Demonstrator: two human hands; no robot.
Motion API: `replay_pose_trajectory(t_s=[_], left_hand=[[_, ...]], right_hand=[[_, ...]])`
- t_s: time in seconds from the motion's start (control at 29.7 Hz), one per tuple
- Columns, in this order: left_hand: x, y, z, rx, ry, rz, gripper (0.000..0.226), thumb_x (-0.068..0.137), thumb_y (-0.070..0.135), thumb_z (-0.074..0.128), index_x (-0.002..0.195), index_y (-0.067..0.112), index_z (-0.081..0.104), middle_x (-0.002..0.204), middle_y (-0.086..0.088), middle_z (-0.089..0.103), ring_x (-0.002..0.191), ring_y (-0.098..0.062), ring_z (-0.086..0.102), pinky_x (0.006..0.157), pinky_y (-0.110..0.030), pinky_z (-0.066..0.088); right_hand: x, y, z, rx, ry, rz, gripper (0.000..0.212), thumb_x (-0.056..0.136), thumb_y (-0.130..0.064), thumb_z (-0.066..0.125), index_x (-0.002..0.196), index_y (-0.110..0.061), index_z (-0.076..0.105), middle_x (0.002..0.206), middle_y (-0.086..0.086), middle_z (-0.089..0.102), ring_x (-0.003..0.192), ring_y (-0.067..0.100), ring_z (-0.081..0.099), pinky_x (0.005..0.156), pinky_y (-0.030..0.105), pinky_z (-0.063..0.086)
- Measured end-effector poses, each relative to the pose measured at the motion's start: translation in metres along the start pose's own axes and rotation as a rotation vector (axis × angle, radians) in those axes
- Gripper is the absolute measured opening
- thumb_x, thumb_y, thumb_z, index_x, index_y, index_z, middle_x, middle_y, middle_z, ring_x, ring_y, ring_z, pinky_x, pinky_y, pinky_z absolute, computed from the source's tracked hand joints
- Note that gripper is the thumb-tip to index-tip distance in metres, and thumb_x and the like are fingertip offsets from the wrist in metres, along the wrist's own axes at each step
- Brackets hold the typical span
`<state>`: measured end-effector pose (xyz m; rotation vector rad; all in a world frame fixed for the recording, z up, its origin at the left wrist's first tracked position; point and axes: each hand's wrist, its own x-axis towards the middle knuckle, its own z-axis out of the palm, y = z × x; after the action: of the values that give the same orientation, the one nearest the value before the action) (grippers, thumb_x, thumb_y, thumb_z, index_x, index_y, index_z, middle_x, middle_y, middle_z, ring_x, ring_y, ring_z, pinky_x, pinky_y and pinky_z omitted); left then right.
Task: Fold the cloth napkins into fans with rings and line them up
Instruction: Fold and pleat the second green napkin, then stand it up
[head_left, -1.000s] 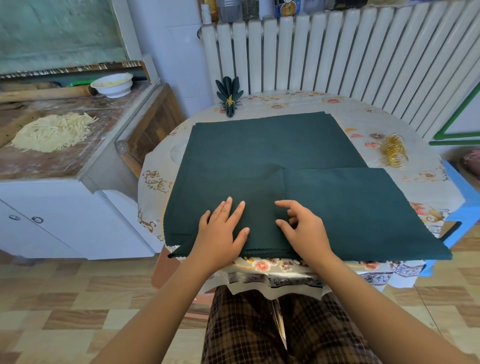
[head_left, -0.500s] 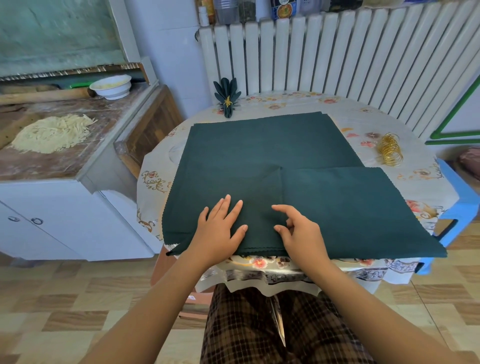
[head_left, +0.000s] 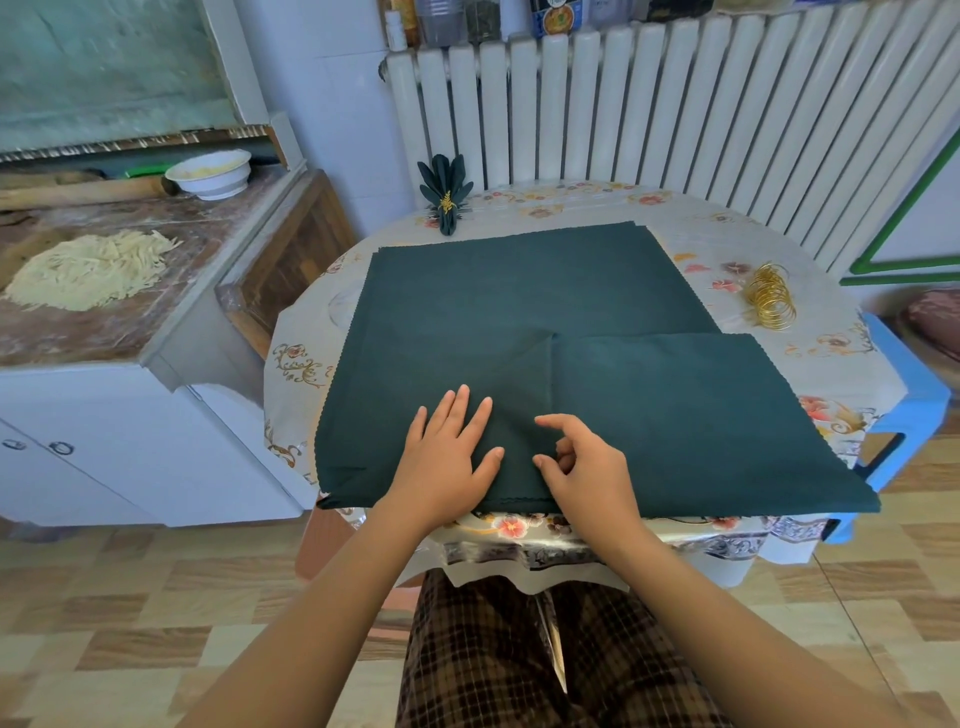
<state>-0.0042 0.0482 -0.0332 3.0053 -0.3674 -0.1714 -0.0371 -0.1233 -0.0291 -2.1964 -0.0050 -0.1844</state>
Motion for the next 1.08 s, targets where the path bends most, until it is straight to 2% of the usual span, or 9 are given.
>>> replay_pose_trajectory(t_s=[0.27,0.37,0.44,0.47,0.64,0.74,0.84,0.94,1.08], left_hand=[[-0.002,-0.002,0.000,0.044,-0.017,0.033,0.062,0.100,0.051,0.020,0.153,0.027,-0.002,0.161,-0.002,-0.011,0.147,-0.015,-0.013,0.119,-0.040,-0.007],[0.007,0.002,-0.009,-0.060,0.029,0.059,0.058,0.100,0.043,0.032,0.151,0.016,0.025,0.161,-0.006,0.007,0.148,-0.017,0.000,0.120,-0.035,-0.004],[0.016,0.009,-0.014,-0.207,0.137,0.053,0.042,0.100,0.031,0.039,0.132,0.007,0.049,0.157,-0.010,0.023,0.147,-0.016,0.013,0.119,-0.029,0.001],[0.019,0.012,-0.014,-0.261,0.169,0.034,0.036,0.100,0.028,0.040,0.127,0.006,0.051,0.156,-0.011,0.026,0.146,-0.016,0.015,0.119,-0.028,0.002],[0.029,0.017,0.005,-0.076,0.082,-0.002,0.062,0.102,0.041,0.023,0.154,0.013,0.004,0.161,-0.003,-0.001,0.148,-0.014,-0.004,0.120,-0.033,-0.003],[0.030,0.018,0.004,-0.038,0.071,0.000,0.063,0.101,0.046,0.020,0.154,0.016,0.001,0.161,-0.001,-0.005,0.148,-0.015,-0.006,0.120,-0.034,-0.004],[0.029,0.017,0.006,-0.025,0.070,0.007,0.064,0.101,0.048,0.019,0.154,0.018,0.001,0.161,0.000,-0.006,0.148,-0.015,-0.007,0.120,-0.035,-0.004],[0.030,0.016,0.006,-0.018,0.085,0.004,0.064,0.100,0.049,0.018,0.154,0.018,0.002,0.161,0.001,-0.004,0.148,-0.014,-0.007,0.120,-0.034,-0.004],[0.031,0.018,0.008,0.000,0.099,0.002,0.071,0.093,0.054,0.006,0.154,0.018,0.004,0.161,0.001,-0.002,0.148,-0.015,-0.005,0.119,-0.034,-0.004]], right_hand=[[-0.004,0.002,0.002,-0.083,-0.024,-0.099,0.031,0.088,-0.013,0.059,0.117,-0.024,0.060,0.071,-0.009,0.043,0.071,0.002,0.042,0.064,0.007,0.033],[-0.003,0.002,0.003,-0.101,-0.031,-0.107,0.026,0.088,-0.013,0.059,0.113,-0.022,0.061,0.071,-0.010,0.042,0.072,0.001,0.041,0.064,0.007,0.032],[-0.002,0.004,0.004,-0.101,-0.023,-0.097,0.021,0.088,-0.012,0.060,0.107,-0.019,0.062,0.071,-0.009,0.043,0.072,0.002,0.041,0.064,0.006,0.032],[-0.002,0.005,0.004,-0.096,-0.019,-0.086,0.018,0.087,-0.012,0.061,0.104,-0.019,0.061,0.072,-0.009,0.044,0.073,0.004,0.042,0.064,0.007,0.033],[0.000,0.004,0.002,-0.127,-0.036,-0.009,0.018,0.084,-0.015,0.067,0.099,-0.017,0.058,0.087,-0.008,0.044,0.091,0.013,0.045,0.073,0.012,0.033],[0.011,-0.002,-0.008,-0.363,-0.055,-0.070,0.034,0.084,-0.021,0.067,0.116,-0.017,0.056,0.116,-0.002,0.045,0.112,0.018,0.039,0.092,0.024,0.033],[0.039,-0.012,-0.009,-0.488,-0.090,-0.182,0.043,0.094,-0.024,0.051,0.137,-0.020,0.045,0.149,-0.002,0.030,0.136,0.019,0.024,0.108,0.031,0.018],[0.076,-0.010,0.007,-0.481,-0.290,-0.171,0.044,0.102,-0.031,0.030,0.145,-0.026,0.033,0.157,-0.007,0.017,0.145,0.013,0.004,0.115,0.033,-0.002],[0.107,0.011,0.010,-0.629,-0.386,-0.091,0.047,0.103,-0.039,0.016,0.149,-0.034,0.019,0.157,-0.015,0.013,0.146,0.014,-0.002,0.116,0.042,-0.008]])
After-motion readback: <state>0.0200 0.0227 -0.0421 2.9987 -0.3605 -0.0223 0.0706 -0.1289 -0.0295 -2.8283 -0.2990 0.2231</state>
